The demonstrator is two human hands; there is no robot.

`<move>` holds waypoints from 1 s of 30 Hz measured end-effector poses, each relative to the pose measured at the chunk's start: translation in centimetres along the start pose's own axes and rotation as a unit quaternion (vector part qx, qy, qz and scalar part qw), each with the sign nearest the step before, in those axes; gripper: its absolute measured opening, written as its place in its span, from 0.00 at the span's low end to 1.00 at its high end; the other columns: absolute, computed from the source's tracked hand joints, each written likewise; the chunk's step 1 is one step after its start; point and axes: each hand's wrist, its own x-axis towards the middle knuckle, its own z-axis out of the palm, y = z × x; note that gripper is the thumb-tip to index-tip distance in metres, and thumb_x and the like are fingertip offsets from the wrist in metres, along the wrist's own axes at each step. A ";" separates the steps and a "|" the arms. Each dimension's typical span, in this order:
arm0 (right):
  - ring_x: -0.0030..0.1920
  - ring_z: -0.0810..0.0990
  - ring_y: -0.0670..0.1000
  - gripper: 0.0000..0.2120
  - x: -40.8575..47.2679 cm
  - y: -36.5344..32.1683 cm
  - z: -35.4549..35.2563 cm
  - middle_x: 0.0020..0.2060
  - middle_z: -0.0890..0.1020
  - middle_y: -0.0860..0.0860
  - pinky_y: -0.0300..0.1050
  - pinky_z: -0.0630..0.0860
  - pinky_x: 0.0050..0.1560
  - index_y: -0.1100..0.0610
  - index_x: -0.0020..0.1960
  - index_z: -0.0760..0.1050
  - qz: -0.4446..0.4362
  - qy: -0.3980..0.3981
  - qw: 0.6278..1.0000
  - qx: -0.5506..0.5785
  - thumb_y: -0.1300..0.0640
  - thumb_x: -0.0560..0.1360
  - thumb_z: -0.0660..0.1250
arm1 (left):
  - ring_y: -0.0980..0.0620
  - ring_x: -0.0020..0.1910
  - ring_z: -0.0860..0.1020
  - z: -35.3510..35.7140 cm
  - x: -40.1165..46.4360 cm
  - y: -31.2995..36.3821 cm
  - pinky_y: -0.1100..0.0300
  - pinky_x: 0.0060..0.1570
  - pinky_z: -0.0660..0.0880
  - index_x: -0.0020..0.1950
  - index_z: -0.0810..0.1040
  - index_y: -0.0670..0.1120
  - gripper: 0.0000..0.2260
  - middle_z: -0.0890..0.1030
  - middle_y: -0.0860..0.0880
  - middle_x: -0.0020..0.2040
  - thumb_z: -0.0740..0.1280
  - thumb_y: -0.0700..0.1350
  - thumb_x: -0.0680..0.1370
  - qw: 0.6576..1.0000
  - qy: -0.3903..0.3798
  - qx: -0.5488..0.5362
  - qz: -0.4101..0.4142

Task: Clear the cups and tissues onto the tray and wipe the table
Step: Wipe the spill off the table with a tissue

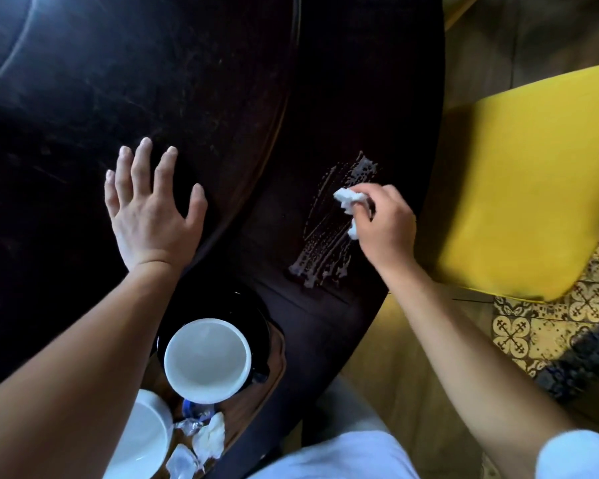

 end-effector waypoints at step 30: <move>0.44 0.83 0.55 0.11 -0.7 1.6 -1.3 0.48 0.83 0.51 0.44 0.76 0.41 0.52 0.56 0.83 -0.024 -0.055 0.998 -0.015 0.59 0.74 0.69 | 0.46 0.83 0.50 0.0 -0.1 -0.1 0.47 0.80 0.43 0.80 0.63 0.52 0.27 0.56 0.50 0.83 0.60 0.58 0.82 1.000 0.003 0.000 0.003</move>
